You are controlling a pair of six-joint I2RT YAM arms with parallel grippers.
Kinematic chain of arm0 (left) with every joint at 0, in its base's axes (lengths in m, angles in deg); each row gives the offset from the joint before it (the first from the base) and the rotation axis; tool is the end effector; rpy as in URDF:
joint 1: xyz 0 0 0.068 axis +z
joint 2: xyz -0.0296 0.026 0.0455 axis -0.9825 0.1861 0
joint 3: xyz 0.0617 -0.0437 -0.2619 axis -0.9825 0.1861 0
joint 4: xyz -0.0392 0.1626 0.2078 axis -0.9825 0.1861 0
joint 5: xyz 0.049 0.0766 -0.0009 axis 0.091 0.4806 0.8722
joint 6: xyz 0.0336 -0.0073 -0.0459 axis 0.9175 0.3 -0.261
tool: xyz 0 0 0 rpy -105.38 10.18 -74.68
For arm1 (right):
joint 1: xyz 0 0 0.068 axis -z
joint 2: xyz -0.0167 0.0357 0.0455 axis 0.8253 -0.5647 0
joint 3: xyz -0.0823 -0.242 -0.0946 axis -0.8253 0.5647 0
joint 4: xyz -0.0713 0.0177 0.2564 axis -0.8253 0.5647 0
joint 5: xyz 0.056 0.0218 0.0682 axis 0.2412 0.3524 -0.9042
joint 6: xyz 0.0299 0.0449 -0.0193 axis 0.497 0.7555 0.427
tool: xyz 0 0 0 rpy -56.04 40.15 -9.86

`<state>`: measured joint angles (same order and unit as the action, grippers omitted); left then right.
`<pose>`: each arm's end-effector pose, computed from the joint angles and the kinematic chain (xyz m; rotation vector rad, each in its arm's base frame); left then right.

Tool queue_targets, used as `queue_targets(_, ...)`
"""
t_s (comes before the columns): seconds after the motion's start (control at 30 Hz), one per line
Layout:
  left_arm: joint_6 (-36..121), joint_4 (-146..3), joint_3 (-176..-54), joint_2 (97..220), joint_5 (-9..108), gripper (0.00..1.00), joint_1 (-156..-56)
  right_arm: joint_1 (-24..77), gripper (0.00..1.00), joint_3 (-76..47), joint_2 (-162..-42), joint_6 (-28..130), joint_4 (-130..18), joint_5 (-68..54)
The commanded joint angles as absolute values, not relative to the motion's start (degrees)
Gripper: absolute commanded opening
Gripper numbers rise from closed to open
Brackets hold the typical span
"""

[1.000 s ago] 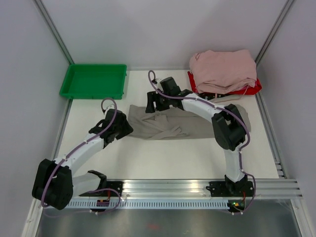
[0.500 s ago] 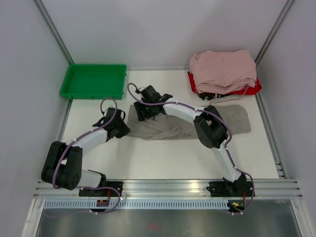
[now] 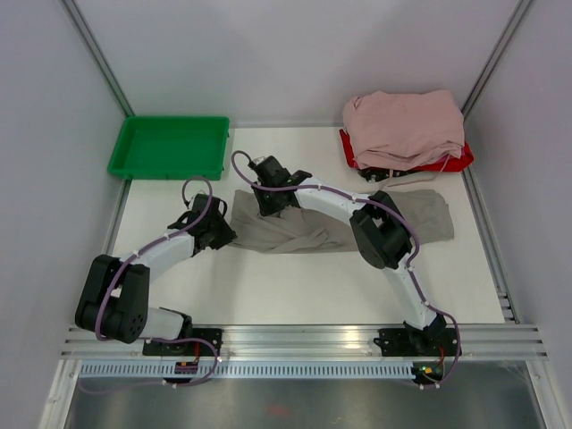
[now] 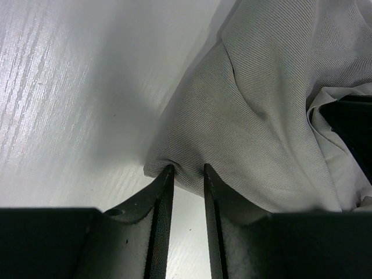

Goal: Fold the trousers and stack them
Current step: Fold the trousers

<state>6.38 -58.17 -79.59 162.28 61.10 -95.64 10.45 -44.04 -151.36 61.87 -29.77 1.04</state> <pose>0.2535 -0.0719 0.1553 -0.7121 2.4488 -0.3787 0.3618 0.3641 0.1721 -0.6007 2.4701 0.4519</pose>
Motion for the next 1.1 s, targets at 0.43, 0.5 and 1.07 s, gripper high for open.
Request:
queue_targets(0.43, 8.3, -60.1, -80.7, 162.4, 60.7, 0.29, -95.4, 13.7, 0.00, -38.2, -144.5, 64.0, -36.1, 0.5)
queue_targets(0.5, 8.5, -60.5, -80.7, 163.0, 60.6, 0.24, -95.4, 16.4, 0.00, -36.7, -142.1, 64.4, -36.3, 0.2)
queue_targets(1.07, 10.0, -61.1, -82.0, 168.9, 59.9, 0.10, -95.3, 28.9, 0.00, -30.4, -136.3, 58.4, -37.6, -2.7)
